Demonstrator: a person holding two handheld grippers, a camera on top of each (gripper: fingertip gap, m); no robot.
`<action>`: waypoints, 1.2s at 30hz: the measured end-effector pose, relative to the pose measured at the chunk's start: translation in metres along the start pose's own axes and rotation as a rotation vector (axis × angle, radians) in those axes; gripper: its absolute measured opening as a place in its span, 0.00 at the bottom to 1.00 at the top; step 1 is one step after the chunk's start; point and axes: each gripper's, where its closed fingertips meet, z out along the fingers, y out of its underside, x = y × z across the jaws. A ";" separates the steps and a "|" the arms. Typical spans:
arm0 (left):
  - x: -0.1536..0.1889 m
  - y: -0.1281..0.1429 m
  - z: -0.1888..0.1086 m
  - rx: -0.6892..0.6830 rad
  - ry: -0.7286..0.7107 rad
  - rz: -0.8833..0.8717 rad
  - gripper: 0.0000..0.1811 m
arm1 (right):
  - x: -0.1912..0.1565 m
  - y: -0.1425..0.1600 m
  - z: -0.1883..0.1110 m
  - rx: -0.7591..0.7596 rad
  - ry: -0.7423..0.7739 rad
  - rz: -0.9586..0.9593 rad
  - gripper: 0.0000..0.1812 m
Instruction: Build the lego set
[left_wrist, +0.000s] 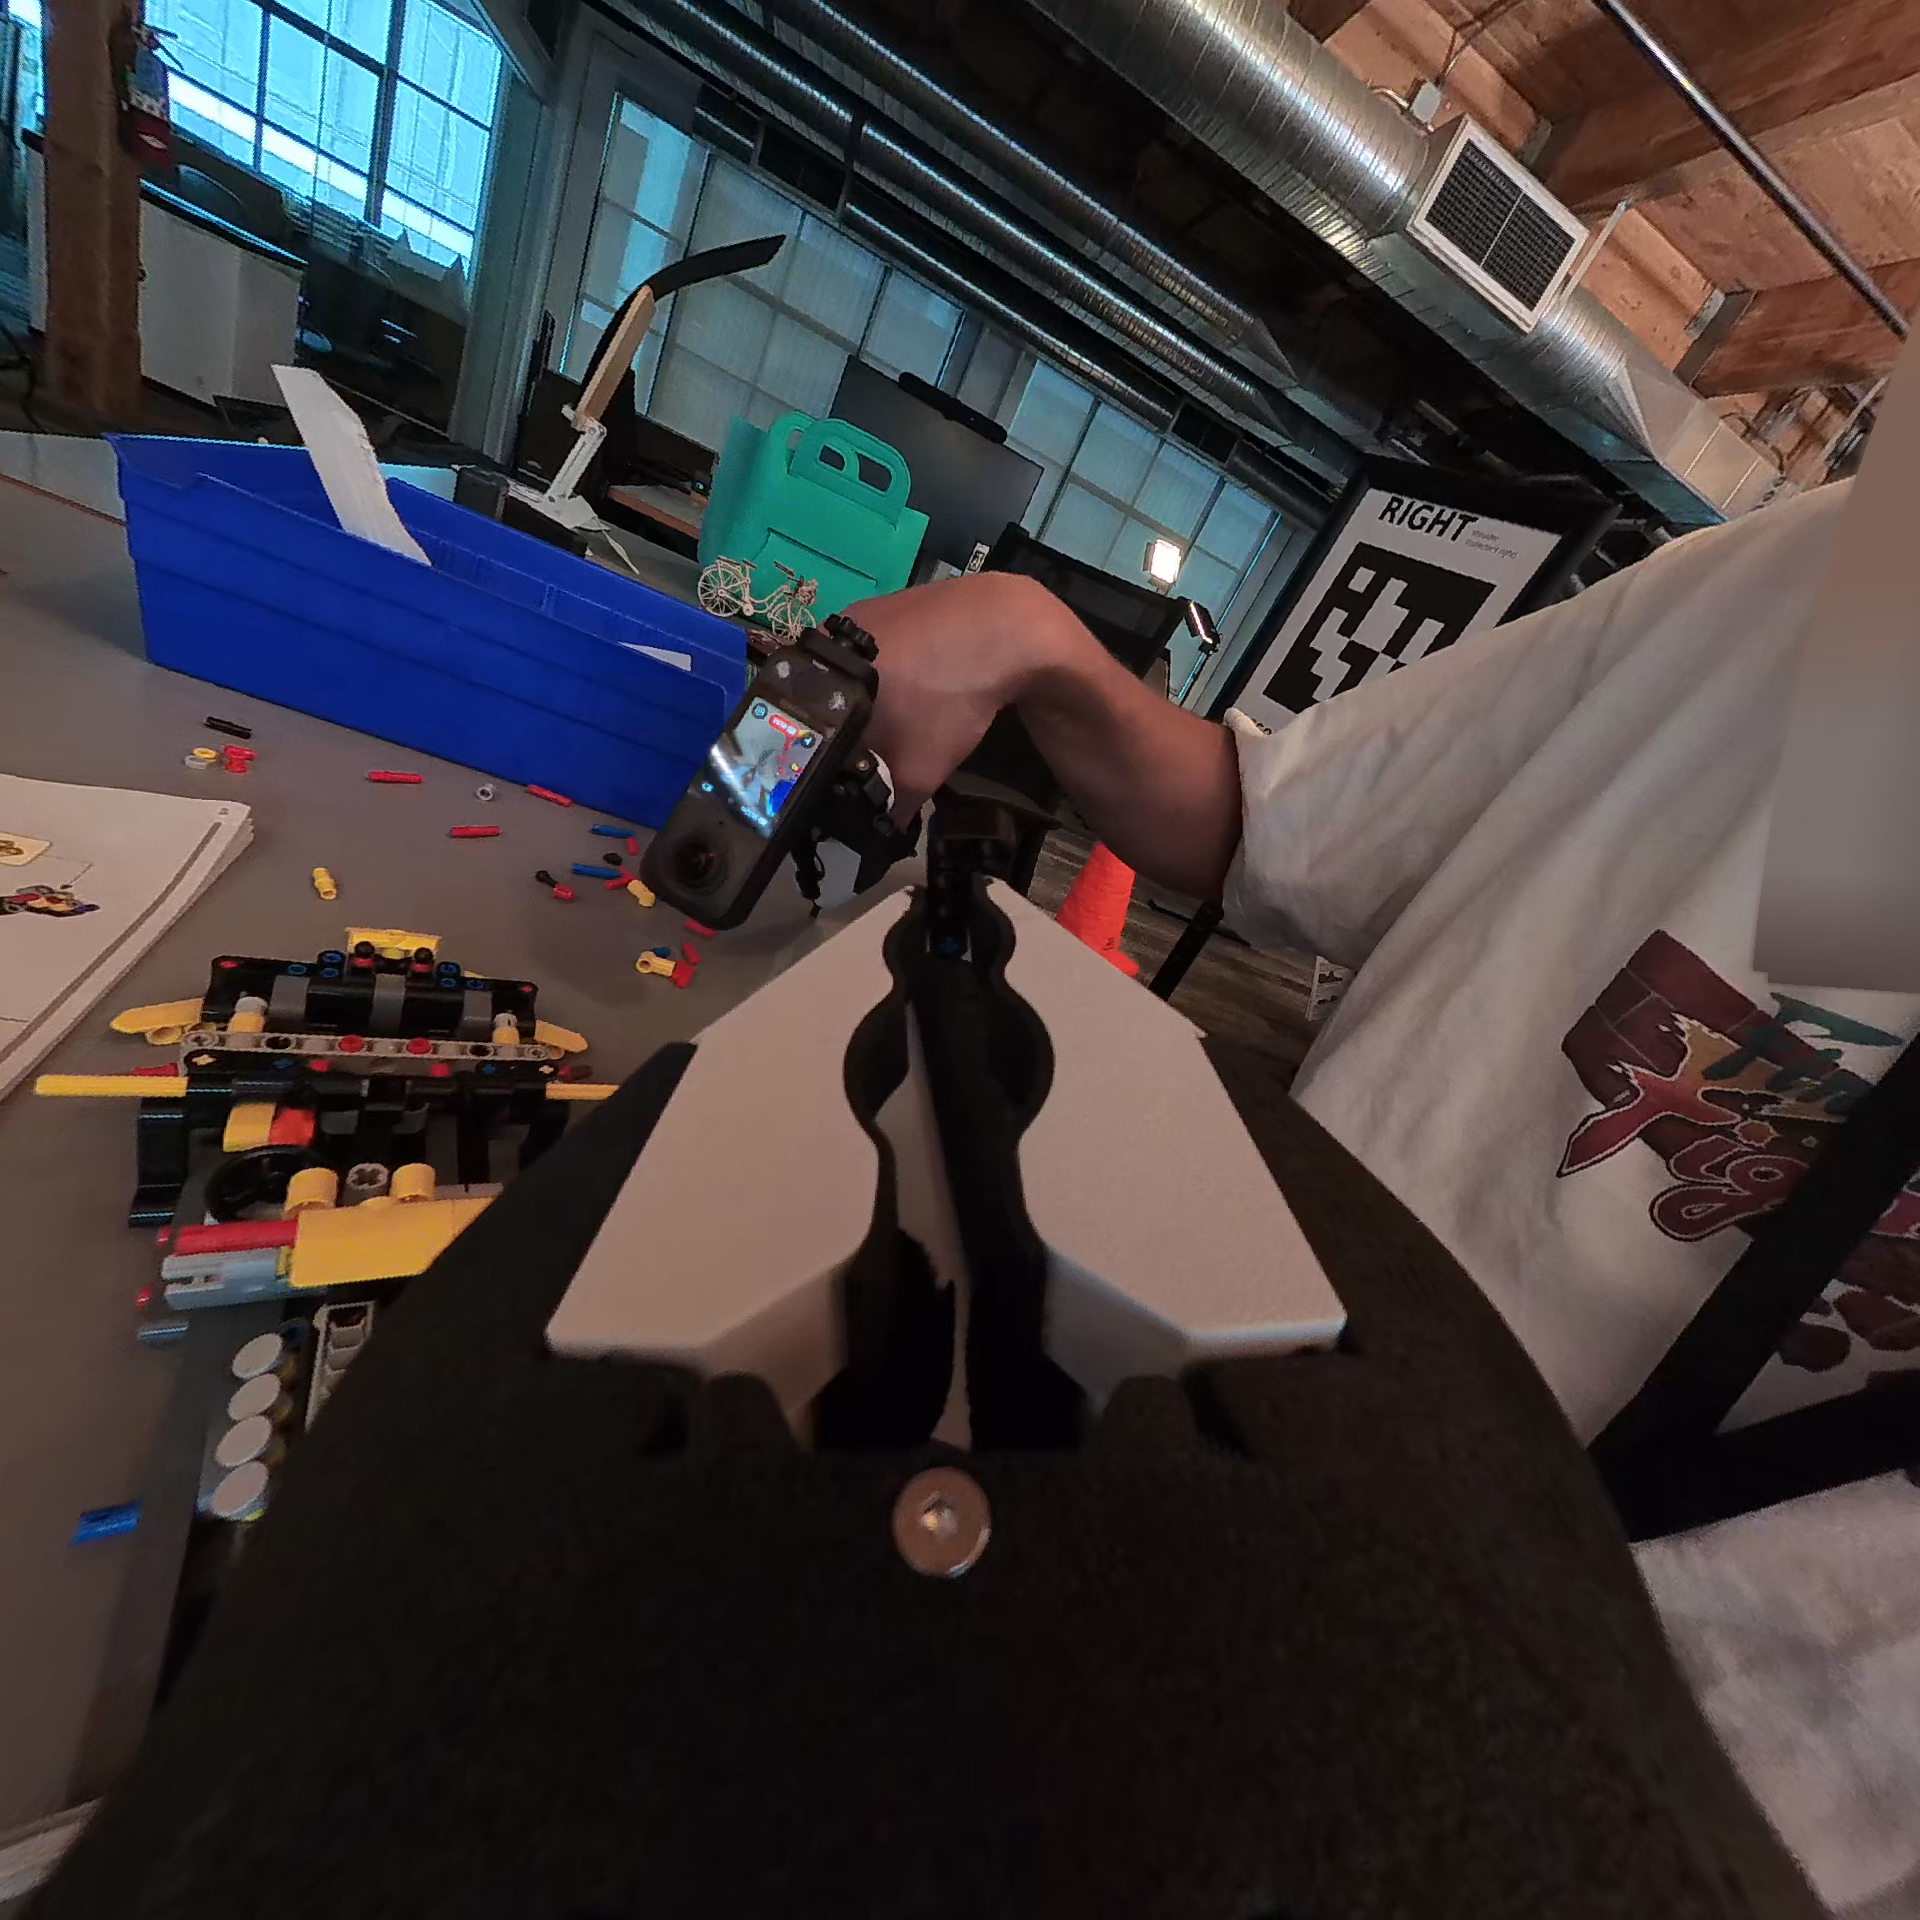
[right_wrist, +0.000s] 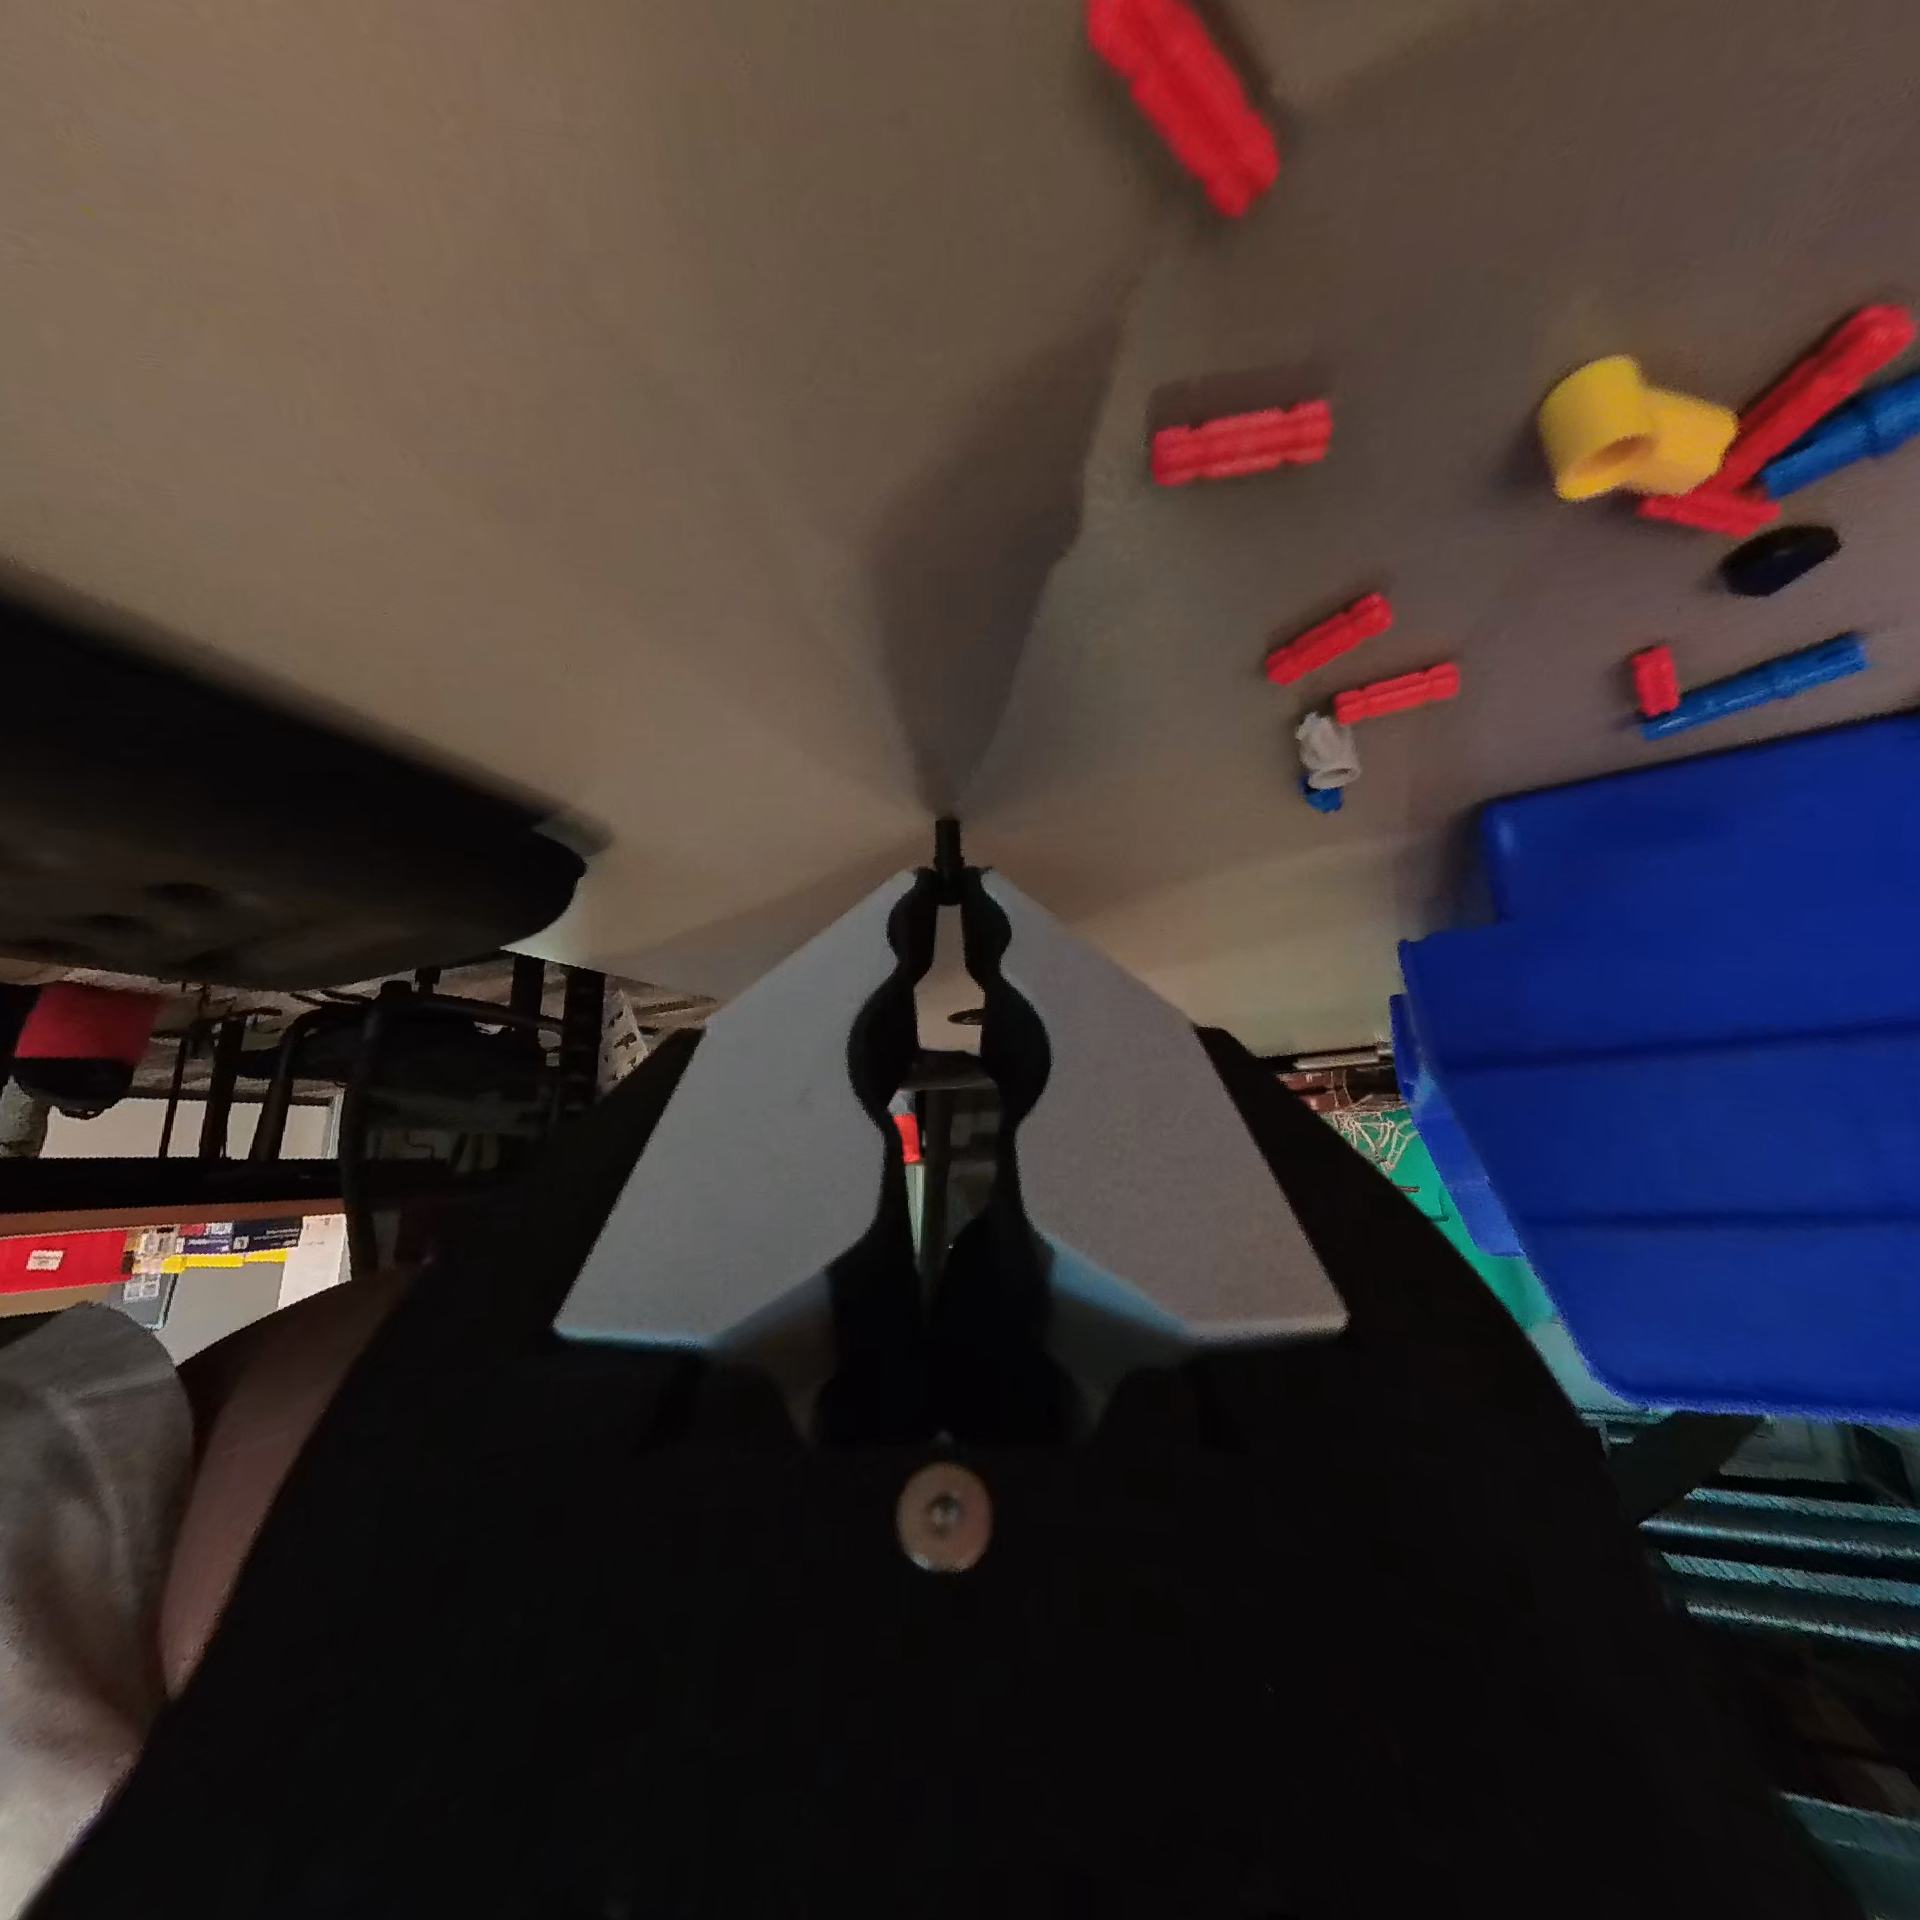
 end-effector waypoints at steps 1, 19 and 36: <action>0.000 0.000 0.000 -0.001 0.000 0.000 0.04 | 0.001 0.000 0.000 0.004 0.006 0.000 0.02; 0.004 -0.005 -0.001 0.032 0.021 -0.015 0.04 | 0.004 0.016 -0.024 0.865 -0.020 0.236 0.12; -0.007 0.002 0.000 0.012 -0.011 -0.025 0.04 | 0.006 -0.010 -0.003 1.019 0.029 0.267 0.04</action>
